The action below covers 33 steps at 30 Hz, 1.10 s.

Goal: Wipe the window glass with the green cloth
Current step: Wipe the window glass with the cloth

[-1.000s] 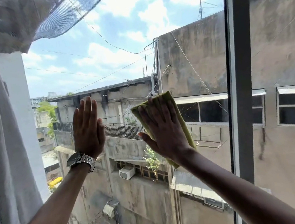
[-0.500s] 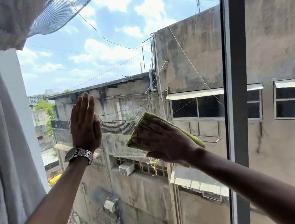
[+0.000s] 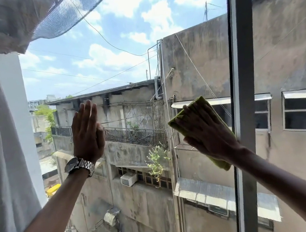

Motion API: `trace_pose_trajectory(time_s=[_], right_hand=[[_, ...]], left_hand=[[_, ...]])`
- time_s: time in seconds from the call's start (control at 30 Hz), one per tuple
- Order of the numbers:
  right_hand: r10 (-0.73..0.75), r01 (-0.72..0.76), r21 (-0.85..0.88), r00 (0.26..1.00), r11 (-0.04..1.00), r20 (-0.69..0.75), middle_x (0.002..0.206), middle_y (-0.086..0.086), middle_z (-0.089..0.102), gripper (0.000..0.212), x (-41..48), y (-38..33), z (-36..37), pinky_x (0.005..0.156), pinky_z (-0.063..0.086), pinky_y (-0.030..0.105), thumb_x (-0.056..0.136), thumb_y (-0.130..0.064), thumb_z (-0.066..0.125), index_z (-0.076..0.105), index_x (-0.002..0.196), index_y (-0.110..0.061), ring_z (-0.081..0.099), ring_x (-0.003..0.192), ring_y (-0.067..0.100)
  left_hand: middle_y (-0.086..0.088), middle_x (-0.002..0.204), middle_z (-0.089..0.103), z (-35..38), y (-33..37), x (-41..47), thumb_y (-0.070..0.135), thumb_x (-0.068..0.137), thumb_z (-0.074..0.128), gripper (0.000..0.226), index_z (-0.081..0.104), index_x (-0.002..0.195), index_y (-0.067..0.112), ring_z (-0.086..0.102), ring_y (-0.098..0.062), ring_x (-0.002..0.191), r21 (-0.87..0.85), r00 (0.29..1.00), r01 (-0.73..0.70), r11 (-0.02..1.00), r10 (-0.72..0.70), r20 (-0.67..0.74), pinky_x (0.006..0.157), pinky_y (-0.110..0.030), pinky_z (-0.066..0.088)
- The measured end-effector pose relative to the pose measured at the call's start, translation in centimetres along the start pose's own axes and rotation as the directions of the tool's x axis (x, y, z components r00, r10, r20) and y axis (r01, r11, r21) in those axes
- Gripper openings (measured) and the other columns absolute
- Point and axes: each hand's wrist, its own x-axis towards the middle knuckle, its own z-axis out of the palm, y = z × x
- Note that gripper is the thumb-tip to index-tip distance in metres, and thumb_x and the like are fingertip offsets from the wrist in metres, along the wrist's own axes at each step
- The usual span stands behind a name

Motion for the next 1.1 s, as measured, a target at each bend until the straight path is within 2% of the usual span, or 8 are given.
trace_pose_trajectory(time_s=[0.13, 0.2, 0.27, 0.4, 0.6, 0.83, 0.93, 1.1], right_hand=[[-0.147, 0.148, 0.032, 0.989, 0.988, -0.035, 0.169, 0.020, 0.012, 0.051, 3.3, -0.8, 0.2, 0.131, 0.011, 0.051, 0.107, -0.054, 0.038, 0.030, 0.156, -0.043, 0.009, 0.158, 0.031], [-0.227, 0.230, 0.046, 0.972, 0.972, -0.060, 0.168, 0.023, 0.013, 0.057, 6.0, -2.7, 0.3, 0.132, 0.009, 0.046, 0.106, -0.056, 0.039, 0.020, 0.159, -0.044, 0.012, 0.157, 0.034], [-0.280, 0.294, 0.105, 0.951, 0.950, -0.129, 0.166, 0.026, 0.019, 0.069, 9.2, -5.4, 0.5, 0.132, 0.008, 0.042, 0.105, -0.055, 0.041, 0.007, 0.161, -0.035, 0.018, 0.155, 0.037], [-0.346, 0.356, 0.069, 0.930, 0.932, -0.125, 0.164, 0.028, 0.024, 0.047, 12.8, -8.9, 0.7, 0.131, 0.013, 0.044, 0.108, -0.048, 0.040, 0.037, 0.154, -0.039, 0.024, 0.153, 0.039], [-0.164, 0.178, 0.138, 0.980, 0.974, -0.112, 0.164, 0.018, 0.032, 0.065, 9.2, -7.4, 0.6, 0.130, 0.020, 0.043, 0.107, -0.049, 0.042, 0.034, 0.157, -0.007, 0.024, 0.156, 0.029], [0.045, -0.040, 0.092, 0.998, 0.995, -0.051, 0.166, 0.015, 0.025, 0.071, -1.2, -2.1, 0.5, 0.129, 0.025, 0.047, 0.106, -0.055, 0.044, 0.024, 0.160, -0.014, 0.016, 0.158, 0.027], [0.143, -0.134, 0.125, 0.987, 0.983, -0.066, 0.166, 0.017, 0.024, 0.068, -2.1, -2.2, 0.3, 0.131, 0.014, 0.040, 0.105, -0.055, 0.043, 0.027, 0.158, -0.016, 0.016, 0.157, 0.028], [0.248, -0.224, 0.178, 0.960, 0.958, -0.130, 0.164, 0.020, 0.023, 0.066, -1.2, -4.7, 0.6, 0.132, 0.008, 0.037, 0.102, -0.047, 0.049, 0.030, 0.155, -0.014, 0.019, 0.155, 0.032]], left_hand=[[-0.018, 0.166, 0.026, 0.3, 0.0, -0.2, 0.023, 0.104, 0.026, 0.056, 0.027, 0.157, 0.003, 0.020, -0.029, 0.158, 0.017, 1.000, 0.007, 1.000, -0.007, -0.010, 0.130, -0.049, 0.019], [-0.019, 0.167, 0.025, 0.4, 0.0, -0.3, 0.022, 0.104, 0.028, 0.057, 0.024, 0.157, 0.003, 0.019, -0.030, 0.158, 0.029, 1.000, -0.003, 1.000, 0.003, 0.000, 0.129, -0.050, 0.019], [-0.018, 0.167, 0.024, 0.3, -0.2, -0.3, 0.022, 0.104, 0.029, 0.057, 0.023, 0.158, 0.003, 0.019, -0.031, 0.158, 0.038, 1.000, -0.016, 0.999, 0.016, 0.006, 0.129, -0.051, 0.020], [-0.016, 0.167, 0.025, 0.2, -0.7, -0.3, 0.021, 0.103, 0.029, 0.057, 0.025, 0.157, 0.004, 0.022, -0.030, 0.157, 0.023, 0.999, -0.037, 0.999, 0.037, 0.006, 0.128, -0.053, 0.023], [-0.017, 0.166, 0.028, 0.1, -0.6, -0.3, 0.023, 0.103, 0.027, 0.057, 0.027, 0.156, 0.003, 0.022, -0.030, 0.157, 0.012, 0.999, -0.045, 0.999, 0.045, -0.013, 0.127, -0.053, 0.025], [-0.018, 0.165, 0.028, 0.0, -0.5, -0.2, 0.025, 0.104, 0.026, 0.057, 0.027, 0.156, 0.003, 0.022, -0.031, 0.157, 0.009, 0.999, -0.036, 0.999, 0.036, -0.006, 0.128, -0.053, 0.024], [-0.017, 0.167, 0.026, 0.2, -0.6, -0.3, 0.028, 0.104, 0.024, 0.058, 0.026, 0.157, 0.005, 0.021, -0.030, 0.157, 0.014, 1.000, -0.022, 1.000, 0.022, 0.009, 0.129, -0.051, 0.022], [-0.016, 0.167, 0.026, 0.3, -0.4, -0.2, 0.026, 0.104, 0.026, 0.057, 0.026, 0.157, 0.006, 0.020, -0.028, 0.158, 0.019, 1.000, -0.012, 1.000, 0.012, -0.003, 0.130, -0.046, 0.019]])
